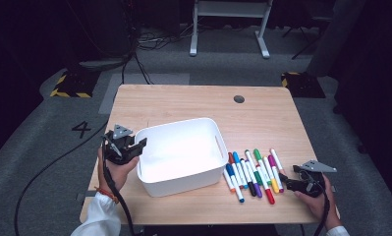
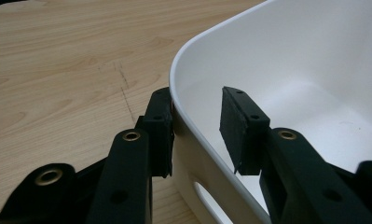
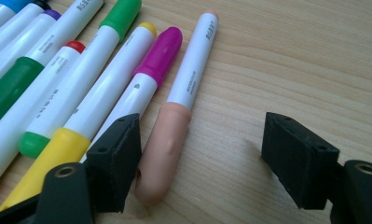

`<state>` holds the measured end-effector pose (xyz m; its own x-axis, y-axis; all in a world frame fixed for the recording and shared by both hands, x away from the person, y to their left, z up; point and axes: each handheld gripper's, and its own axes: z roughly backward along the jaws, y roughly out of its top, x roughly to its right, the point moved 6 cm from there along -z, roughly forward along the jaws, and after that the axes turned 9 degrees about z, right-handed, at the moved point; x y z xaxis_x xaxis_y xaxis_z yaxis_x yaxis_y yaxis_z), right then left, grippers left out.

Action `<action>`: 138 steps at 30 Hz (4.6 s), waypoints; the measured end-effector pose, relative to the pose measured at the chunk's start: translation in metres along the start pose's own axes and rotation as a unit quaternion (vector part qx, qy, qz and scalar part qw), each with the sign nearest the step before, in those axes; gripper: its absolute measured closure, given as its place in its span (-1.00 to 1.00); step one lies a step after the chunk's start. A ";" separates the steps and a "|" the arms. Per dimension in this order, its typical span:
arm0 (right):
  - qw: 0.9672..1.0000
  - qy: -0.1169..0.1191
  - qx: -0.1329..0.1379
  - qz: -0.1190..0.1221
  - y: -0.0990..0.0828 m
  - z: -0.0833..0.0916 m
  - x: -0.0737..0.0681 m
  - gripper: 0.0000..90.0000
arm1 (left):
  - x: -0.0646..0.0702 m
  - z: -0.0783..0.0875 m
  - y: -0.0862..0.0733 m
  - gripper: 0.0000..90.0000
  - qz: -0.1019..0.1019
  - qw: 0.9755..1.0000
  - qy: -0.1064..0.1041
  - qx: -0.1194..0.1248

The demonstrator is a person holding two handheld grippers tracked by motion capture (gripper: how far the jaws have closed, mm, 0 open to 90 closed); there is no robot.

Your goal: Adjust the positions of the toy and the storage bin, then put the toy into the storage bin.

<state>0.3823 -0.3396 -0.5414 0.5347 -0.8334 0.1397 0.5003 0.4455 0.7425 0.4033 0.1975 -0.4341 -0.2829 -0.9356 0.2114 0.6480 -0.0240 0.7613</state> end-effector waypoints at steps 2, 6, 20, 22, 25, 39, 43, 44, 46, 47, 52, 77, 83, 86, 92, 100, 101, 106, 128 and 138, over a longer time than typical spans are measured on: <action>1.000 -0.001 -0.001 0.000 0.000 0.000 0.001 -0.36 | 0.003 -0.001 0.000 0.44 -0.001 1.000 -0.002 0.003; 1.000 -0.005 -0.002 0.002 0.001 -0.001 0.004 -0.37 | 0.012 -0.004 0.000 0.44 -0.005 1.000 -0.005 0.005; 1.000 -0.013 -0.005 -0.005 -0.002 0.000 0.011 -0.36 | 0.035 -0.017 0.004 0.45 -0.005 1.000 -0.012 0.023; 1.000 -0.018 -0.005 -0.007 -0.002 0.000 0.015 -0.36 | 0.038 -0.021 0.006 0.45 -0.004 1.000 -0.015 0.024; 1.000 -0.021 -0.006 -0.010 -0.002 0.000 0.018 -0.35 | 0.041 -0.023 0.007 0.45 -0.006 1.000 -0.014 0.024; 0.999 -0.033 -0.006 -0.024 -0.006 0.002 0.031 -0.21 | 0.052 -0.041 0.019 0.37 -0.016 1.000 -0.015 0.014; 0.999 -0.030 -0.006 -0.030 -0.007 0.004 0.033 0.13 | 0.051 -0.033 0.020 0.11 -0.021 0.999 -0.028 0.031; 0.999 -0.037 -0.010 -0.034 -0.008 0.007 0.035 0.28 | 0.050 -0.025 0.020 0.06 -0.025 0.998 -0.033 0.045; 0.999 -0.035 -0.010 -0.038 -0.010 0.009 0.036 0.42 | 0.048 -0.013 0.020 0.00 -0.041 0.997 -0.030 0.054; 0.998 -0.036 -0.011 -0.040 -0.011 0.010 0.036 0.48 | 0.048 -0.007 0.019 -0.04 -0.046 0.997 -0.031 0.058; 0.999 -0.033 -0.011 -0.035 -0.011 0.011 0.036 0.65 | 0.041 0.024 0.010 -0.29 -0.069 0.994 -0.041 0.081; 0.999 -0.018 -0.006 -0.030 -0.009 0.008 0.042 0.66 | 0.004 0.008 -0.086 -0.64 -0.089 0.992 -0.091 -0.012; 0.999 -0.018 0.001 -0.032 -0.009 0.007 0.043 0.66 | -0.003 -0.030 -0.084 -0.55 -0.073 0.995 -0.058 -0.035; 0.999 -0.018 0.002 -0.027 -0.010 0.007 0.044 0.66 | 0.002 -0.049 -0.084 -0.55 -0.076 0.993 -0.072 -0.048; 1.000 -0.017 0.007 -0.023 -0.010 0.006 0.045 0.66 | 0.005 -0.060 -0.079 -0.52 -0.075 0.994 -0.066 -0.051; 0.999 -0.011 0.009 -0.037 -0.009 0.005 0.047 0.67 | 0.002 -0.064 -0.081 -0.58 -0.074 0.992 -0.076 -0.064; 0.999 -0.015 0.009 -0.038 -0.010 0.005 0.048 0.67 | 0.001 -0.059 -0.084 -0.64 -0.079 0.992 -0.082 -0.062; 0.999 -0.018 0.008 -0.039 -0.009 0.004 0.049 0.67 | -0.004 -0.048 -0.098 -0.65 -0.102 0.990 -0.060 -0.075; 0.999 0.001 0.035 -0.040 0.000 0.008 0.049 0.67 | 0.001 -0.031 -0.124 -0.67 -0.109 0.987 -0.063 -0.097; 0.998 0.006 0.052 -0.033 0.004 0.018 0.051 0.67 | 0.001 -0.032 -0.123 -0.70 -0.111 0.987 -0.059 -0.099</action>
<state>0.3992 -0.3862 -0.5195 0.5110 -0.8558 0.0808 0.4619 0.3527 0.8138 0.3461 0.1884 -0.5470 -0.5066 -0.8520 0.1324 0.6835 -0.3032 0.6639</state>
